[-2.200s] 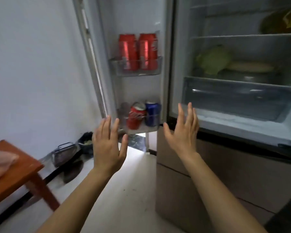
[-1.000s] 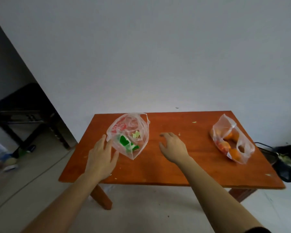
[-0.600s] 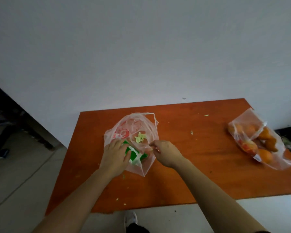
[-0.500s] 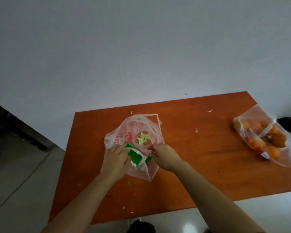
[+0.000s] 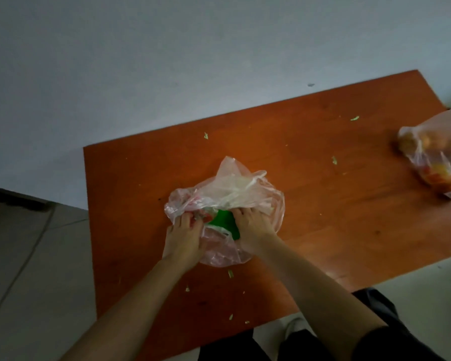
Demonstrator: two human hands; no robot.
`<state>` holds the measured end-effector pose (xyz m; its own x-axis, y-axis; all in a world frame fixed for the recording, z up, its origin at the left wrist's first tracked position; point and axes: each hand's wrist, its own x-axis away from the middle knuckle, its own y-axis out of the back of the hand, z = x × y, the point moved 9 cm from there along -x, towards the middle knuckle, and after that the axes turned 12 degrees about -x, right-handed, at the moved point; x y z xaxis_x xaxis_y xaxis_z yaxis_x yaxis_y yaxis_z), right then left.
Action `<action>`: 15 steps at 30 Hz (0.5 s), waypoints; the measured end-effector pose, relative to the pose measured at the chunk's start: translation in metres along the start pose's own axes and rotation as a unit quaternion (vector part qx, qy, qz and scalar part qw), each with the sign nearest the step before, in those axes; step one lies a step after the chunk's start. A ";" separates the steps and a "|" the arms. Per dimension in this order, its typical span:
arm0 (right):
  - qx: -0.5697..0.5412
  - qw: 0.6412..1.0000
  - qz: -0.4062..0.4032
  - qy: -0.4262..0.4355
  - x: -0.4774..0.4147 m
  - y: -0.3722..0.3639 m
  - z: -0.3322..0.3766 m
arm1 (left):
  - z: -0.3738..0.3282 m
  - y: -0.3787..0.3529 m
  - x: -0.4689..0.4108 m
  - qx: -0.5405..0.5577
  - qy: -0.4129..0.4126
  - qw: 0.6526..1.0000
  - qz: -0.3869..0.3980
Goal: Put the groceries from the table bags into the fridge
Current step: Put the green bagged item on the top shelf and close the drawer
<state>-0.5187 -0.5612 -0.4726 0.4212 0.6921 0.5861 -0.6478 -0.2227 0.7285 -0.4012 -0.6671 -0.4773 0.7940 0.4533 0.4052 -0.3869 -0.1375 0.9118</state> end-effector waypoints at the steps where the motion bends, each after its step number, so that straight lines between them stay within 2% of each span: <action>1: 0.001 1.000 -0.005 0.000 0.000 0.002 0.002 | 0.000 0.000 -0.002 0.001 -0.001 1.000 -0.001; 4: -0.030 0.999 -0.012 -0.014 0.004 0.012 -0.005 | 0.003 0.000 -0.005 0.019 0.005 1.000 0.013; 8: -0.176 0.983 -0.040 0.013 0.021 0.056 -0.011 | 0.008 -0.002 -0.009 0.053 0.029 0.996 0.062; 11: -0.219 0.975 -0.045 0.006 0.042 0.092 -0.023 | 0.007 -0.005 -0.010 0.056 0.036 0.994 0.092; 15: -0.348 0.935 -0.059 -0.038 0.081 0.121 -0.047 | 0.007 -0.004 -0.010 0.040 0.063 0.989 0.128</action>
<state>-0.5933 -0.4997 -0.3538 0.5428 0.6270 0.5588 -0.8388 0.3706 0.3989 -0.4046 -0.6775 -0.4842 0.6083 0.4994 0.6169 -0.5260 -0.3285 0.7845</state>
